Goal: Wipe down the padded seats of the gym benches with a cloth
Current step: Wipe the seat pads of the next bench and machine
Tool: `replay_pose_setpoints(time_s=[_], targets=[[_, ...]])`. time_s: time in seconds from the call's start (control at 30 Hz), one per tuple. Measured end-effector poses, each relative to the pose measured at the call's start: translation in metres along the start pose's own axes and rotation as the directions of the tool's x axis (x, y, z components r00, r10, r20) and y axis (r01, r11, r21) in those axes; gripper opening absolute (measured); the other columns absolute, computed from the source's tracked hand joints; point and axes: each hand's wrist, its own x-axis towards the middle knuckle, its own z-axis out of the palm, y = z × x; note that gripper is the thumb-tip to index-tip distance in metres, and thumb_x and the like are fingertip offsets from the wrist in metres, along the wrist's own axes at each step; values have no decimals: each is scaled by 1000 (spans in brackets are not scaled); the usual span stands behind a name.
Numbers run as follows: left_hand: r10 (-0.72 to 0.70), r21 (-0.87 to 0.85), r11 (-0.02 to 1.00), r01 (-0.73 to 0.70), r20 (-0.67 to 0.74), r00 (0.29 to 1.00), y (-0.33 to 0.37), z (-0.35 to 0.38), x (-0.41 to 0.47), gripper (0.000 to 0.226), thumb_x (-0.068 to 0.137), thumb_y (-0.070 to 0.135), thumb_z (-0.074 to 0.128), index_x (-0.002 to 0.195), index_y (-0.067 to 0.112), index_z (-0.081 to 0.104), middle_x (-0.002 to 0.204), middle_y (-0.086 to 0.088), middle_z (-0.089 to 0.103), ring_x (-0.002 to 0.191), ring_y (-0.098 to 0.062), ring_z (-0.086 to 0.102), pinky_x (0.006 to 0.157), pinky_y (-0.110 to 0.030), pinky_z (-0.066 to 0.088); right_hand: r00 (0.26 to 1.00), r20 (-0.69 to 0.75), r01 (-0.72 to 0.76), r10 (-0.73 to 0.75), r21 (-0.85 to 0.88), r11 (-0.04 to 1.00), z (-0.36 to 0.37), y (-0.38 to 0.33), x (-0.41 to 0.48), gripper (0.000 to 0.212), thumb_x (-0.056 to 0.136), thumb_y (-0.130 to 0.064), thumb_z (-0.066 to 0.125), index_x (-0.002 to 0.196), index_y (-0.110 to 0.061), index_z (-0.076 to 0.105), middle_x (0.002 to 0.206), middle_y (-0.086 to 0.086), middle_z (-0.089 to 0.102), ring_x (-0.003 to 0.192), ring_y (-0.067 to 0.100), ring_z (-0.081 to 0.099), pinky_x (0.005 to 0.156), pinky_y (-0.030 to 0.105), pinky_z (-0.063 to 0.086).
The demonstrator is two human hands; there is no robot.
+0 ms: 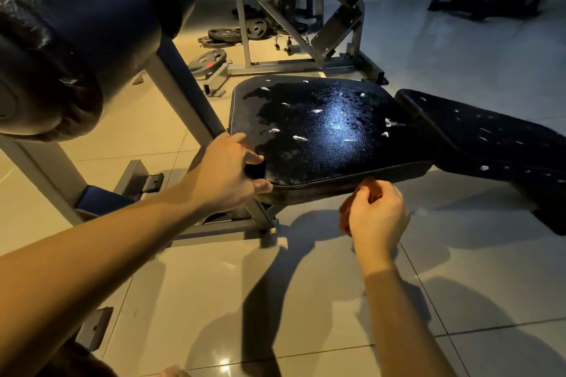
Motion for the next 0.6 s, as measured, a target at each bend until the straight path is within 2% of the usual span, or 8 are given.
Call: replay_pose_setpoints(time_s=[0.07, 0.13, 0.2, 0.27, 0.37, 0.47, 0.53, 0.6], targets=[[-6, 21, 1000, 6, -12, 1000, 1, -1, -2, 58, 78, 57, 78, 127, 25, 71, 115, 8, 56, 111, -12, 45, 88, -30, 39, 998, -28, -47, 48, 23, 999, -1, 2, 7, 11, 95, -12, 61, 98, -5, 70, 98, 11, 68, 90, 32, 62, 78, 35, 45], [9, 83, 996, -10, 7, 1000, 7, -2, -1, 56, 81, 56, 77, 127, 25, 70, 118, 7, 56, 113, -15, 46, 95, -35, 42, 1000, -6, -11, 11, 30, 999, 5, -12, -15, 7, 94, -10, 63, 95, -6, 69, 94, 9, 67, 85, 25, 59, 74, 30, 40], [38, 149, 988, -43, 33, 999, 13, -4, 2, 52, 84, 54, 75, 127, 26, 70, 120, 5, 55, 114, -16, 47, 99, -40, 43, 990, 28, 134, -136, 76, 988, 15, -32, -49, 3, 92, -7, 67, 93, -9, 69, 88, 5, 64, 77, 21, 54, 68, 27, 33], [50, 167, 984, -56, 44, 998, 17, -7, 4, 49, 84, 51, 73, 126, 26, 70, 119, 4, 55, 113, -17, 47, 99, -41, 44, 943, 121, 300, -309, 86, 950, 22, -45, -76, 4, 92, -8, 68, 93, -12, 68, 85, 0, 60, 74, 20, 55, 64, 27, 34], [53, 186, 981, -63, 62, 997, 17, -7, 4, 50, 85, 52, 71, 129, 28, 68, 122, 4, 55, 115, -18, 47, 101, -43, 43, 895, 165, 407, -415, 80, 910, 19, -42, -73, 3, 94, -13, 67, 94, -16, 68, 86, -4, 58, 72, 13, 51, 62, 23, 33], [53, 161, 985, -63, 65, 996, 11, -6, 0, 51, 87, 54, 71, 131, 28, 67, 126, 5, 55, 117, -18, 46, 102, -44, 40, 970, 40, 240, -241, 22, 970, 9, -19, -36, 2, 91, -11, 68, 90, -13, 68, 86, 3, 63, 73, 20, 54, 64, 27, 30], [49, 144, 988, -56, 52, 997, 10, -5, -3, 52, 87, 55, 70, 132, 28, 66, 128, 5, 55, 118, -18, 46, 102, -43, 39, 998, -19, 60, -59, 20, 998, 3, -2, -7, 4, 91, -11, 66, 92, -8, 69, 90, 10, 67, 82, 32, 62, 70, 31, 39], [57, 148, 987, -65, 53, 997, 10, -4, -3, 51, 88, 55, 70, 131, 28, 67, 127, 4, 56, 118, -18, 46, 102, -43, 39, 999, -35, -31, 32, 32, 999, 3, -3, -2, 8, 92, -12, 65, 92, -5, 68, 92, 14, 68, 86, 36, 62, 75, 40, 47]])
